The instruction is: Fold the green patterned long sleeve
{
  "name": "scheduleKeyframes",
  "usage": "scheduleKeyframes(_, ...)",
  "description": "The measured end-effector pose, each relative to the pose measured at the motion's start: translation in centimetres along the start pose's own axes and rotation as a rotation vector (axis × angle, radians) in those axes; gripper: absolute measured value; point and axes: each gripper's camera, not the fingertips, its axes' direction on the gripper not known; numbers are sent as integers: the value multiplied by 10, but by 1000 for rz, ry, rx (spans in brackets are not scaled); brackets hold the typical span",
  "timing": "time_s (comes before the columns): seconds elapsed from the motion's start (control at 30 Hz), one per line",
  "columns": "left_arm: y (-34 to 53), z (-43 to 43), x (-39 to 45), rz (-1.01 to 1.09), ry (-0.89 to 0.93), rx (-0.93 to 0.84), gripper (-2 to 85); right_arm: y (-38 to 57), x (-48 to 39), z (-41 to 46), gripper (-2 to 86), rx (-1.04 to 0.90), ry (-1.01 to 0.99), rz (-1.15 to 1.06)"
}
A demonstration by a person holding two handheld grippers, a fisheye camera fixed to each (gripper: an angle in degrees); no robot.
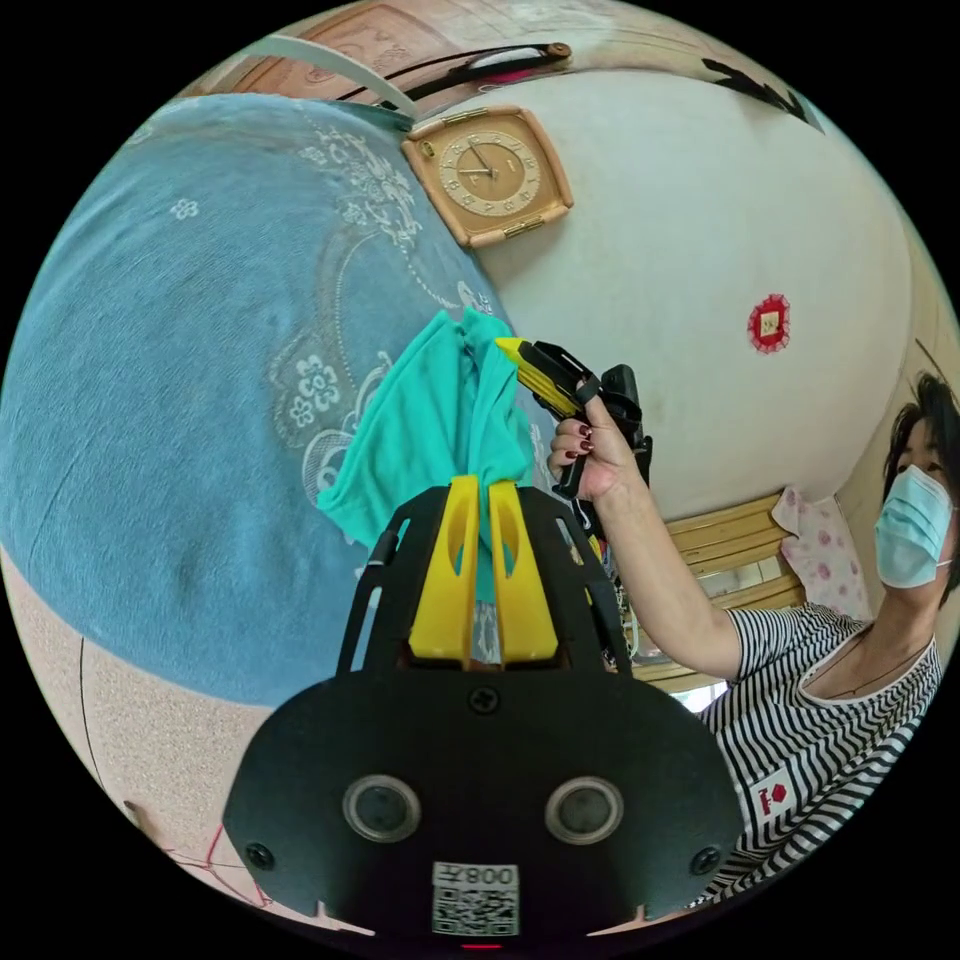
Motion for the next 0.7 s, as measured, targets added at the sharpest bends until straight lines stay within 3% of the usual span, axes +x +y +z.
scheduleKeyframes(0.23,1,-14,-14,-80,-1,8,20,-23,-40,61,14,-88,71,-27)
scheduleKeyframes(0.43,8,-29,-4,-95,8,38,20,-18,-91,50,19,-3,84,-141)
scheduleKeyframes(0.7,26,-43,51,-44,-148,91,9,6,-146,49,5,52,209,-278)
